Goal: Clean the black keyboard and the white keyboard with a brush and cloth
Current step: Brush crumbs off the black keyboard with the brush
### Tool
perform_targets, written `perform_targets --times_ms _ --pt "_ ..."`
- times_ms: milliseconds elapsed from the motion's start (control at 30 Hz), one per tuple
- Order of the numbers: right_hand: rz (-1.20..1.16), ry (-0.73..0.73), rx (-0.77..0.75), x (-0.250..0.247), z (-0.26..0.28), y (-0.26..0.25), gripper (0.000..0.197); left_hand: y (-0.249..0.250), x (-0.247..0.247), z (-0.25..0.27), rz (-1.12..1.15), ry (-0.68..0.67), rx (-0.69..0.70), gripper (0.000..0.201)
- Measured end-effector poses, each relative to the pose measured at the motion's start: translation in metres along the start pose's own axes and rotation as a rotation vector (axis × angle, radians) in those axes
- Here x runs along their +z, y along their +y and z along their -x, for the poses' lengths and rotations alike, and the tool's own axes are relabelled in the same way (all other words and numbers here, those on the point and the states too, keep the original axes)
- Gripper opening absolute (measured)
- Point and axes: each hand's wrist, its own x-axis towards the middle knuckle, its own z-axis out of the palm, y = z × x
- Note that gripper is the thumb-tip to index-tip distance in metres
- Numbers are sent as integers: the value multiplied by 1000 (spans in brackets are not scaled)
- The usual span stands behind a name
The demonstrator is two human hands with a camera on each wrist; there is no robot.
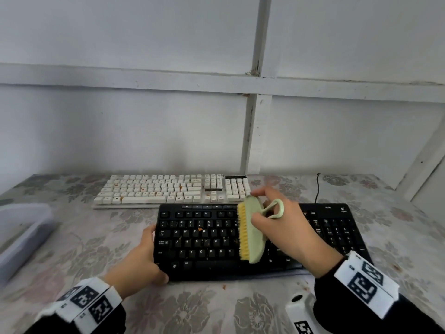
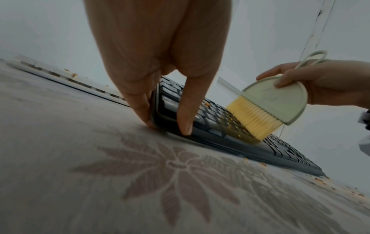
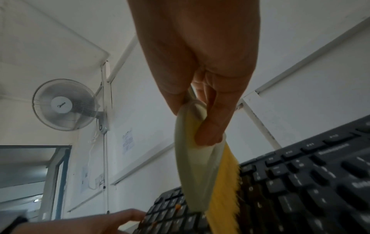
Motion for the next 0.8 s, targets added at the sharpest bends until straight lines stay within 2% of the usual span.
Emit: perform_targets --times_ms 300,467,567,800 --pt "-35 -197 73 0 34 13 33 -7 0 -5 0 11 11 109" --pt "-17 26 -17 -9 11 -4 32 -3 -1 -2 -13 9 12 107" --pt "10 65 -35 -7 -1 -4 32 -1 -1 0 -10 4 17 106" --pt "20 -190 27 1 36 10 37 -1 -1 -1 -21 5 8 107"
